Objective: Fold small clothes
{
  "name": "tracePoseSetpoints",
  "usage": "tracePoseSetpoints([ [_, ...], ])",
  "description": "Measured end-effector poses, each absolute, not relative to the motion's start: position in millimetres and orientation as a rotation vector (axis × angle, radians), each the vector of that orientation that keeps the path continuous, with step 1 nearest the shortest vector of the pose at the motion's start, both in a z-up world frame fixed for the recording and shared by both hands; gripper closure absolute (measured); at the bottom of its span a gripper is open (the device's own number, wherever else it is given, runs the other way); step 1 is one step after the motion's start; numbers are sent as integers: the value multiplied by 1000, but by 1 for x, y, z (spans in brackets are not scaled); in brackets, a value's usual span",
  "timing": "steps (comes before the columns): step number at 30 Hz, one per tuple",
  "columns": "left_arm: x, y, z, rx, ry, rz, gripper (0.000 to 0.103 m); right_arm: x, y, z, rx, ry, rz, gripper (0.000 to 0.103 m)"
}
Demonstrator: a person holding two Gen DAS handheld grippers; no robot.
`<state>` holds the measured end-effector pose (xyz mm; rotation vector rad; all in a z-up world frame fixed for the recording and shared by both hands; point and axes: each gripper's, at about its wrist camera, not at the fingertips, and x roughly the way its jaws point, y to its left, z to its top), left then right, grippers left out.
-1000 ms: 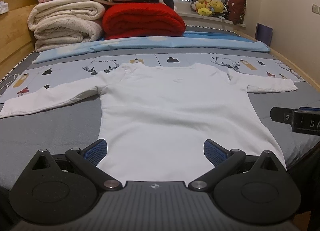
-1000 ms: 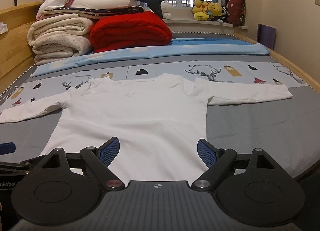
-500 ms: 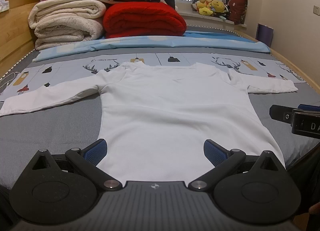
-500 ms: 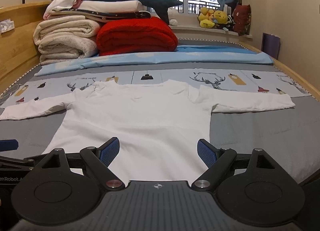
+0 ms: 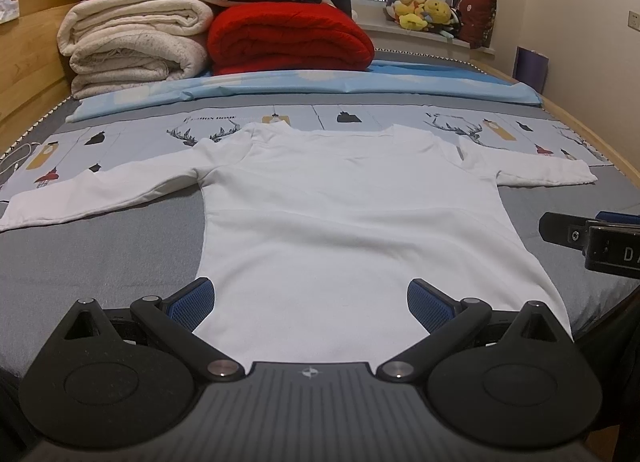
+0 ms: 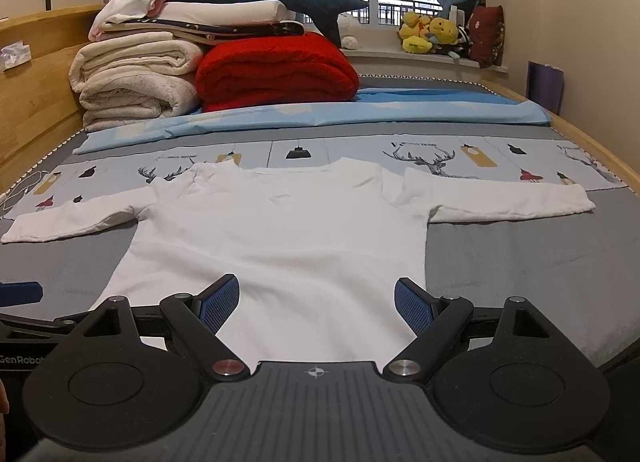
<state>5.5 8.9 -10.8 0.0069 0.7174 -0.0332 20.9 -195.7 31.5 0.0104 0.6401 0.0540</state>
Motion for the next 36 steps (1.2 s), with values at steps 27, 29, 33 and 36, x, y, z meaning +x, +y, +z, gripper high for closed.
tracePoseSetpoints([
  [27,59,97,28,24,693,-128,53,51,-256,69,143,584,21,53],
  [29,80,121,18,-15,779,-154,53,69,-275,75,134,583,15,54],
  [33,97,155,-30,-135,961,-95,53,110,-306,51,152,706,39,54],
  [36,104,170,-60,-341,1139,-98,53,128,-316,10,174,836,26,54],
])
